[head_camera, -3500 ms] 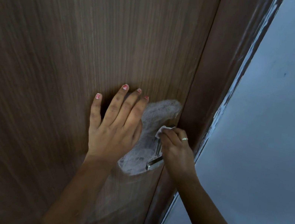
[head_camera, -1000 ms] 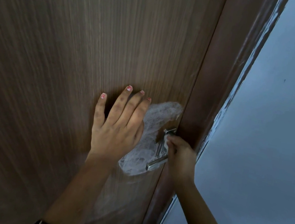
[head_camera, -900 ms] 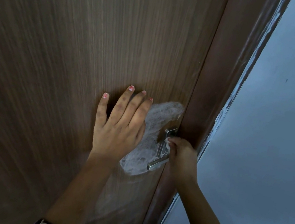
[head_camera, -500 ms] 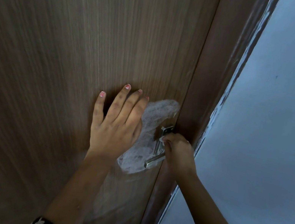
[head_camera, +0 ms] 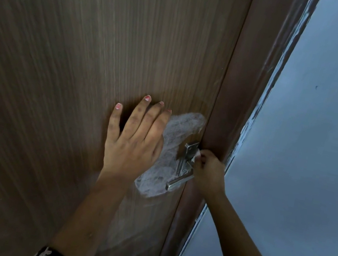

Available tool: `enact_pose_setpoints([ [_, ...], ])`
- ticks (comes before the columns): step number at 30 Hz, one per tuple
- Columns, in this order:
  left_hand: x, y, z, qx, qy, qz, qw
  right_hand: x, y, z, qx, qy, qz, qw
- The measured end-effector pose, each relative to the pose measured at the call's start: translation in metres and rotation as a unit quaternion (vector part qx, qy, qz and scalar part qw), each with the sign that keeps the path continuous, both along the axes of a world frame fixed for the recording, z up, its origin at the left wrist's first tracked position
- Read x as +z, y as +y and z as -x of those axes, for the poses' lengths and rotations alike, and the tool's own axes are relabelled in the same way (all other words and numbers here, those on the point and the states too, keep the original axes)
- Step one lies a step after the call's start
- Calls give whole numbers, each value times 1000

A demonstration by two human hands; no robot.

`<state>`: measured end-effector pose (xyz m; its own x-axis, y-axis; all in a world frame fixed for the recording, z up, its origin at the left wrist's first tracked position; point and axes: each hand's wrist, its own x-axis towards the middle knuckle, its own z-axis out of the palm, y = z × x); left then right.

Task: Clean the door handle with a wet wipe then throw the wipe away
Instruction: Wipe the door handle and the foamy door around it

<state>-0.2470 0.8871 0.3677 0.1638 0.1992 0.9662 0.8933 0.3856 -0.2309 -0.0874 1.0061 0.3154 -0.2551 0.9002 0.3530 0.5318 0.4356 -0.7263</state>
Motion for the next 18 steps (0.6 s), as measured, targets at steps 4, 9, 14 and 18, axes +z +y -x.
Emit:
enact_pose_setpoints([
  [4,0,1,0,1,4,-2,1000,-16,-1,-8,36,60,126,990],
  [9,-1,2,0,-2,3,-6,1000,-31,-10,-18,143,317,370,861],
  [14,-1,1,-1,3,6,-7,1000,-11,-16,-12,169,300,269,900],
  [18,-1,1,-1,7,8,-11,1000,-17,-19,-12,136,256,223,931],
])
